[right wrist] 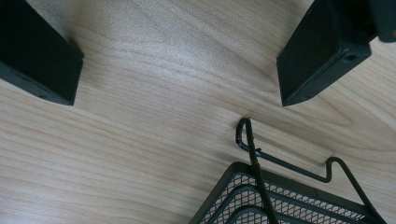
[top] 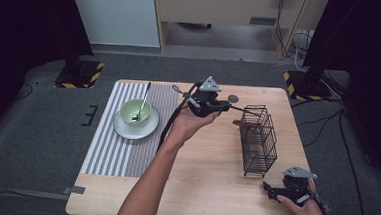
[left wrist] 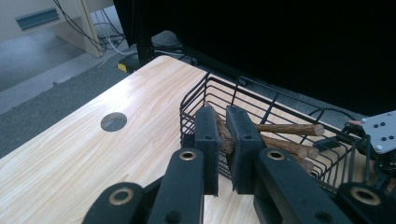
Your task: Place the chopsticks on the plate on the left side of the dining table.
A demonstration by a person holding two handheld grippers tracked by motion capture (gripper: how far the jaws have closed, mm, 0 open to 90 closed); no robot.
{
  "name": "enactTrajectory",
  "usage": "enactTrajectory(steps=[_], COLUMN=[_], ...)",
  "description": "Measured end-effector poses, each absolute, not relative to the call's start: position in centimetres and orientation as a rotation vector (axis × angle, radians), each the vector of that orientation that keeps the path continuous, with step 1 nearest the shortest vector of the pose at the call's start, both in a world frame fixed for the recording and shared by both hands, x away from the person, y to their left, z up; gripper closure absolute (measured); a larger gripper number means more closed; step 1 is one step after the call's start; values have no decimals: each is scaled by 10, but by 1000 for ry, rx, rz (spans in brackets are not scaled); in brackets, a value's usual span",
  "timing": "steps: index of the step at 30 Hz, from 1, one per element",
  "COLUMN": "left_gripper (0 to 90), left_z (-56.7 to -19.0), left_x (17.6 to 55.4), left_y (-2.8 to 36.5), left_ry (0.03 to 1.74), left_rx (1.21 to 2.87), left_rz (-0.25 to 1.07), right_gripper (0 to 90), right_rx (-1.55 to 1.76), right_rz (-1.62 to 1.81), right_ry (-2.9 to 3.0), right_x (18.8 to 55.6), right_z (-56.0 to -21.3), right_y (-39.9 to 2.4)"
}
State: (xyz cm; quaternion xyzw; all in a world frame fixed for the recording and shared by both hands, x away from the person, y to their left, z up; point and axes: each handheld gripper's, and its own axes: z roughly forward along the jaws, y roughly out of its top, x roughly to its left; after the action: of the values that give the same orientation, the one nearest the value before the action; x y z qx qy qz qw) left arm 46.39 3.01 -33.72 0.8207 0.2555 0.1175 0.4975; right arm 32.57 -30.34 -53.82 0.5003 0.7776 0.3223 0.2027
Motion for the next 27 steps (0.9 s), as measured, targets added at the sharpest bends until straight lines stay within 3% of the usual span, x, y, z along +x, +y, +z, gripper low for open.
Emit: enactTrajectory(steps=[27], left_gripper=[836], left_z=[-331], left_x=[456], left_y=[59], left_ry=[562], left_rx=[1864], left_rz=[256], right_gripper=[4], right_rx=[1395], right_rz=[899], right_ry=[2172], right_x=[326], right_z=[-538], right_y=[-304])
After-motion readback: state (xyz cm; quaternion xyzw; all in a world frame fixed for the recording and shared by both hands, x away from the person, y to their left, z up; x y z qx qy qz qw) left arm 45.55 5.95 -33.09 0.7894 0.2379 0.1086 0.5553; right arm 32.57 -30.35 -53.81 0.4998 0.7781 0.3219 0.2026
